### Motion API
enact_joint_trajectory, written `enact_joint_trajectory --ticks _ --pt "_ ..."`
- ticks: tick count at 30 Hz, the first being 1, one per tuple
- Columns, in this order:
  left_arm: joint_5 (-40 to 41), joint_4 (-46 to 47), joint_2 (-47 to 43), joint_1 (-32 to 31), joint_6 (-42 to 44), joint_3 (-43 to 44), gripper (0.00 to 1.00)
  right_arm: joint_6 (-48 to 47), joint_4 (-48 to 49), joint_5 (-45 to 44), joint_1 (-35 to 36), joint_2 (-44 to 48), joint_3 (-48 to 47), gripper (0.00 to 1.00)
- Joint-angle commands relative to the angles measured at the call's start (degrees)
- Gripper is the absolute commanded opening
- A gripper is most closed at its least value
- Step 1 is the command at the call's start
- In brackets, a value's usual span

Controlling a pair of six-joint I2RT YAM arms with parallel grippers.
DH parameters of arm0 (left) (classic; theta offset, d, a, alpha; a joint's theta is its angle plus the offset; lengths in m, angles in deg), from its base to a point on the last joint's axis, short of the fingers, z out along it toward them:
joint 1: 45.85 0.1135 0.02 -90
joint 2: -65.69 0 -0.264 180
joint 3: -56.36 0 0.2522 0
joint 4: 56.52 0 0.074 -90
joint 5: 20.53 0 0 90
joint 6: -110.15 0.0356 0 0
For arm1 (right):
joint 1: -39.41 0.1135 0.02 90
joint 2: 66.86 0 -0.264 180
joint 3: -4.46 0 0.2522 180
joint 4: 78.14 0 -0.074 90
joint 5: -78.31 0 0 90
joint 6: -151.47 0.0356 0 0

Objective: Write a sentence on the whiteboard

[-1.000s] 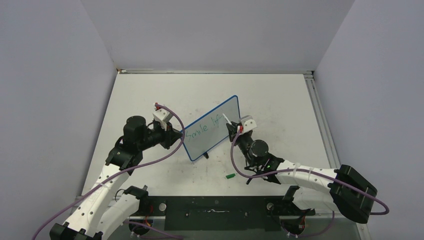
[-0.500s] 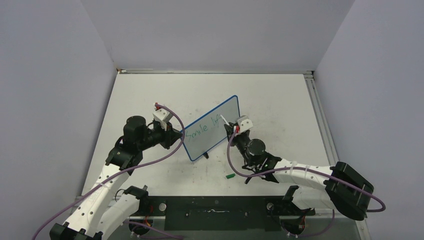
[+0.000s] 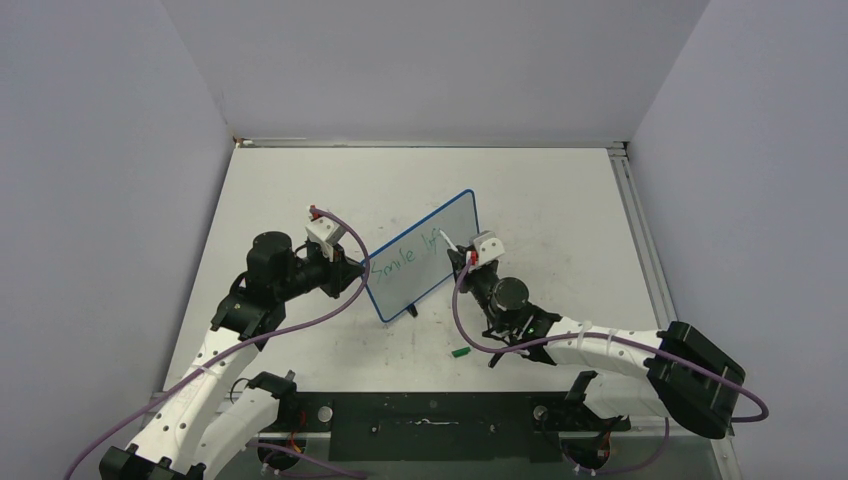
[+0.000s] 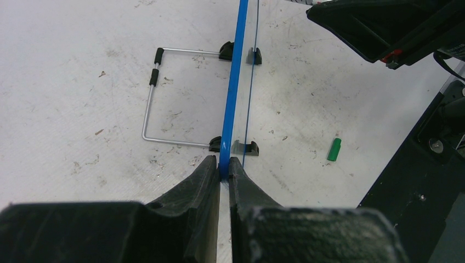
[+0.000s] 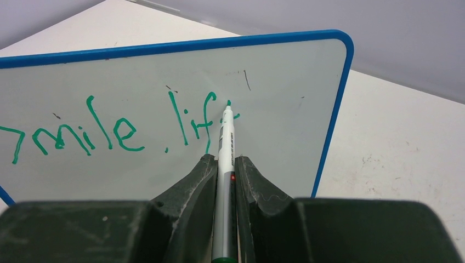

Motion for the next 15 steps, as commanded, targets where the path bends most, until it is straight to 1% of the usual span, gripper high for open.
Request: enact_joint_trajectory --ticks 1,10,15 --pt "-0.64 -1.97 0.19 -0.28 -0.11 0.54 0.0 3.03 -0.05 0.57 -0.19 -0.81 1.1 0.05" --pt "-0.68 -1.97 0.16 -0.31 -0.11 0.48 0.0 4.67 -0.88 0.48 -0.16 -2.21 2.28 0.05" --pt "-0.52 -1.93 0.01 -0.31 -0.17 0.49 0.0 4.22 -1.19 -1.01 -0.21 -2.06 1.75 0.05"
